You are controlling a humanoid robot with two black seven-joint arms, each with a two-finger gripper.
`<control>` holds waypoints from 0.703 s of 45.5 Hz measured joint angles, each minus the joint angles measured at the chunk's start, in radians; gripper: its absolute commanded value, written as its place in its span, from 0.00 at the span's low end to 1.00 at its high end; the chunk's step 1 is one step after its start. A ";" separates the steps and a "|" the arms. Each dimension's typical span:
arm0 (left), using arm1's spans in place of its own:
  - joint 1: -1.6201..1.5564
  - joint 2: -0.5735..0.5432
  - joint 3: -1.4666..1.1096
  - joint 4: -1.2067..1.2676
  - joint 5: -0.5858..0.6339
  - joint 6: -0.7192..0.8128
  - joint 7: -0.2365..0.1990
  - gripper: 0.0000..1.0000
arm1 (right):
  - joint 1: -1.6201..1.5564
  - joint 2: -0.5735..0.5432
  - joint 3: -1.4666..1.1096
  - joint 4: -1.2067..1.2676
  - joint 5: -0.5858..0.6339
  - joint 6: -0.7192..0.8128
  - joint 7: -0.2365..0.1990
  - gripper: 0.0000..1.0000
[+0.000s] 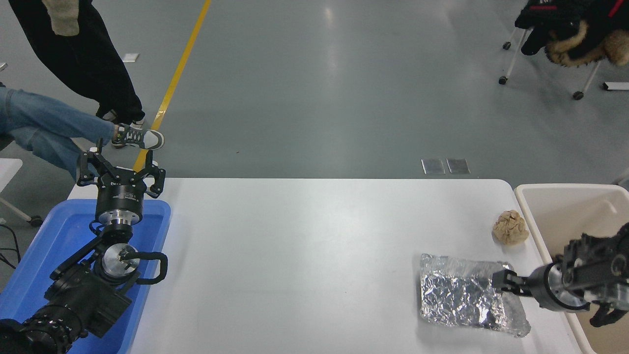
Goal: Pick up foil plate and place in dustbin
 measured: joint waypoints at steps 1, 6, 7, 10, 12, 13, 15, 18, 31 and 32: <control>0.000 0.000 0.000 0.000 0.000 0.000 0.000 0.99 | -0.010 0.000 0.003 -0.009 -0.003 -0.003 0.000 0.82; 0.000 0.000 0.000 0.000 0.000 0.000 0.000 0.99 | -0.060 0.001 0.018 -0.053 -0.016 -0.016 0.000 0.60; 0.000 0.000 0.000 0.000 0.000 0.000 0.000 0.99 | -0.065 0.001 0.020 -0.057 -0.018 -0.017 0.000 0.54; 0.000 0.000 0.000 0.000 0.000 0.000 0.000 0.99 | -0.089 0.004 0.029 -0.077 -0.022 -0.023 0.000 0.32; 0.000 0.000 0.000 0.000 0.000 0.000 0.000 0.99 | -0.102 0.007 0.036 -0.088 -0.024 -0.025 0.000 0.24; 0.000 0.000 0.000 0.000 0.000 0.000 0.000 0.99 | -0.106 0.008 0.039 -0.092 -0.025 -0.026 0.000 0.23; 0.000 0.000 0.000 0.000 0.000 0.000 0.000 0.99 | -0.115 0.012 0.046 -0.098 -0.025 -0.028 -0.001 0.22; 0.000 0.000 0.000 0.000 0.000 0.000 0.000 0.99 | -0.124 0.018 0.059 -0.105 -0.026 -0.029 -0.001 0.00; 0.000 0.000 0.001 0.000 0.000 0.000 0.000 0.99 | -0.143 0.039 0.094 -0.117 -0.028 -0.022 -0.001 0.00; 0.000 0.000 0.001 0.000 0.000 0.000 0.000 0.99 | -0.143 0.039 0.095 -0.117 -0.027 -0.022 -0.001 0.00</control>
